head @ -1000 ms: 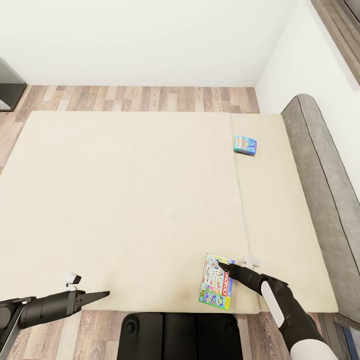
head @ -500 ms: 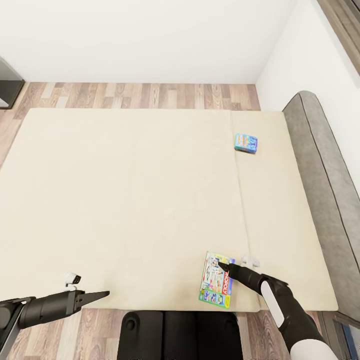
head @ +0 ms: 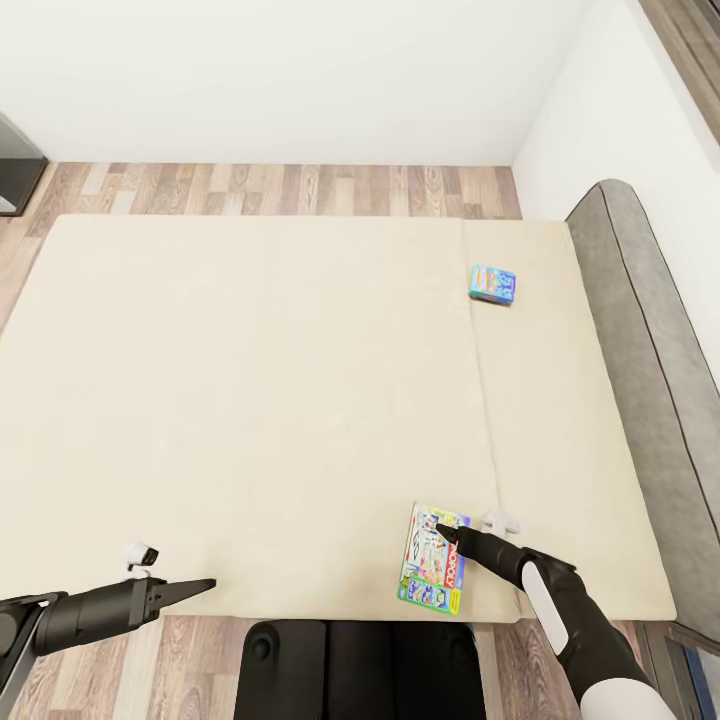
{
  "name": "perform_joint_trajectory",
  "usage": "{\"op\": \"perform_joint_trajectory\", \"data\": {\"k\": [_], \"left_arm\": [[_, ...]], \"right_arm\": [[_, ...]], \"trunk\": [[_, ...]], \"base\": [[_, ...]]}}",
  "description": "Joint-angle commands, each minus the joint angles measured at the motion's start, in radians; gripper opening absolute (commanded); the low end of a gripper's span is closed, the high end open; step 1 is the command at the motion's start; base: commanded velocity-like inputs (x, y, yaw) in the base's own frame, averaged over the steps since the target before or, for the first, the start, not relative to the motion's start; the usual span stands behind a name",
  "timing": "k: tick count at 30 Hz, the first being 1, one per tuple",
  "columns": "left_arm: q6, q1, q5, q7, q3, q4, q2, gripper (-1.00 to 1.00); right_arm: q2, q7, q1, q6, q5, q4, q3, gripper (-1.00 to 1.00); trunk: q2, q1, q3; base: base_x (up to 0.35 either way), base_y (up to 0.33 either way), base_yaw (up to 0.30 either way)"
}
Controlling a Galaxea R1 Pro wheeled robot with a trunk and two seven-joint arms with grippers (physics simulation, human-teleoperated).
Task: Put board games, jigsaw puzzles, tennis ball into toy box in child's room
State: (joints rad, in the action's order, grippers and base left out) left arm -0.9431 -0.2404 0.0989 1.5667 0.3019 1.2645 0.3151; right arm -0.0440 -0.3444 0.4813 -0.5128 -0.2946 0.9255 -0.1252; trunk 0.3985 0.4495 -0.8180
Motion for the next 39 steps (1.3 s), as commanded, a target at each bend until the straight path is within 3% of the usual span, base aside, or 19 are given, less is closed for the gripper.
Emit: {"op": "perform_joint_trajectory", "data": {"k": [1,20,39], "left_arm": [[-0.011,0.0,-0.001,0.004,0.0,0.0,-0.001,1.0],[-0.011,-0.002,-0.001,0.004,-0.001,0.0,-0.002,1.0],[-0.011,-0.002,-0.001,0.004,-0.001,0.0,-0.005,1.0]], "right_arm": [[0.0,-0.002,0.0,-0.007,-0.005,0.001,-0.002,1.0],[0.0,-0.002,0.0,-0.007,-0.004,0.001,-0.002,1.0],[0.001,-0.004,0.0,-0.007,-0.005,0.001,-0.001,1.0]], "trunk": [[0.001,0.001,-0.001],[0.001,0.001,-0.002],[0.001,0.001,-0.02]], "base": [[0.0,0.0,0.0],[0.0,0.0,0.0],[0.0,0.0,0.0]]}}
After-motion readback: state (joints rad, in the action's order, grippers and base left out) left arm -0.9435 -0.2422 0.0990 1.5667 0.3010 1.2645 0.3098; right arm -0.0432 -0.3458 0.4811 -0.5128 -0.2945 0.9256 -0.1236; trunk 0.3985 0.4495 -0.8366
